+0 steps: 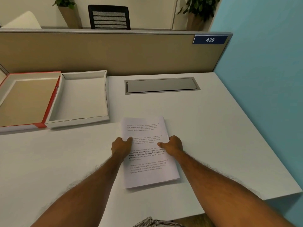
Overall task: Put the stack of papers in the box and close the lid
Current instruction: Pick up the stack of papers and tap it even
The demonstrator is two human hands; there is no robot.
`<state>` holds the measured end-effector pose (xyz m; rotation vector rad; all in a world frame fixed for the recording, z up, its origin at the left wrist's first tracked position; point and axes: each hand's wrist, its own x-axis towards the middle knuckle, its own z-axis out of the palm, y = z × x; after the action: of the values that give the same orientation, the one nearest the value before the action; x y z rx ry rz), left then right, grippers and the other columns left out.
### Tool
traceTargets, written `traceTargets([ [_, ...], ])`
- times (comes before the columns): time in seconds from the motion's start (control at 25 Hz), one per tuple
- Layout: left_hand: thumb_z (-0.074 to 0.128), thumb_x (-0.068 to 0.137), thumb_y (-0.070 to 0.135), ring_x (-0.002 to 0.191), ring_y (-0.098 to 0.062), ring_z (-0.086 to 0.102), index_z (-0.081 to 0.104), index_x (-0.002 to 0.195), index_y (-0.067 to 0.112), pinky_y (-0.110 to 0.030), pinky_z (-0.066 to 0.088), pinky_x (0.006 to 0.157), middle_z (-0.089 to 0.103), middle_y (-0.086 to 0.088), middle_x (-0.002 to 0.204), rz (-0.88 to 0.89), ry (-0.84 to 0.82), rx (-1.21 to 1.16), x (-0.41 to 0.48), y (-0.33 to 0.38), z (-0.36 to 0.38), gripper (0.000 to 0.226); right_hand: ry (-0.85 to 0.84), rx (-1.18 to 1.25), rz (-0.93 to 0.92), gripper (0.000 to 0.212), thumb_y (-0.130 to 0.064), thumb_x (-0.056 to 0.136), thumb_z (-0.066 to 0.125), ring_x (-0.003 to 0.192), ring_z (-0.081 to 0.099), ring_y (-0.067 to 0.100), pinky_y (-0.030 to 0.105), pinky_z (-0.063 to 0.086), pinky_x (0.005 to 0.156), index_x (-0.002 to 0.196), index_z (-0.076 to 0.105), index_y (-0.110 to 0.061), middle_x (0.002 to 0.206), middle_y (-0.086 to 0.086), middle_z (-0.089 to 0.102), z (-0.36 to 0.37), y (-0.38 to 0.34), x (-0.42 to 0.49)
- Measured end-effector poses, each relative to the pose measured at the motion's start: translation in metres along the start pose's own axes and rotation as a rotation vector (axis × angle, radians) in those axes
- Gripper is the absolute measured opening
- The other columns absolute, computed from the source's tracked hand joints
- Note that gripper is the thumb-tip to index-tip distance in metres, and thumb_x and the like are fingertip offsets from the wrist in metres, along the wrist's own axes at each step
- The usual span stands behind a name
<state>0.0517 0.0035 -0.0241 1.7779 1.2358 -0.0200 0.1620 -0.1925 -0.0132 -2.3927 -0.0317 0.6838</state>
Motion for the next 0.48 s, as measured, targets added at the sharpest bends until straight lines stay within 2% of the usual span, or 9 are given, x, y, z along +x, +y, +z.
traceTargets([
  [0.12,0.054,0.093,0.044,0.099,-0.032,0.063,0.058,0.116,0.003,-0.039,0.050,0.081,0.067,-0.014,0.114,0.089,0.032,-0.022,-0.009,-0.005,0.004,0.048,0.008,0.022,-0.007,0.064,-0.041,0.072,0.083,0.107,0.068,0.033,0.045,0.057,0.092,0.117,0.064,0.001,0.123,0.016,0.067,0.001,0.001,-0.001],
  [0.28,0.055,0.095,0.035,0.102,-0.030,0.063,0.051,0.126,0.004,-0.042,0.052,0.089,0.064,-0.013,0.121,0.111,-0.028,-0.149,-0.012,-0.008,0.002,0.044,-0.001,0.018,-0.014,0.063,-0.041,0.072,0.083,0.105,0.068,0.033,0.045,0.057,0.091,0.116,0.064,0.000,0.121,0.016,0.068,0.001,0.002,-0.001],
  [0.48,0.056,0.096,0.024,0.082,-0.014,0.061,0.045,0.126,0.007,-0.019,0.049,0.062,0.062,-0.012,0.120,0.250,-0.043,-0.276,-0.023,-0.008,-0.001,0.036,-0.040,0.046,-0.021,0.058,-0.038,0.073,0.083,0.100,0.071,0.028,0.042,0.059,0.089,0.114,0.065,-0.002,0.118,0.014,0.071,-0.004,0.003,0.001],
])
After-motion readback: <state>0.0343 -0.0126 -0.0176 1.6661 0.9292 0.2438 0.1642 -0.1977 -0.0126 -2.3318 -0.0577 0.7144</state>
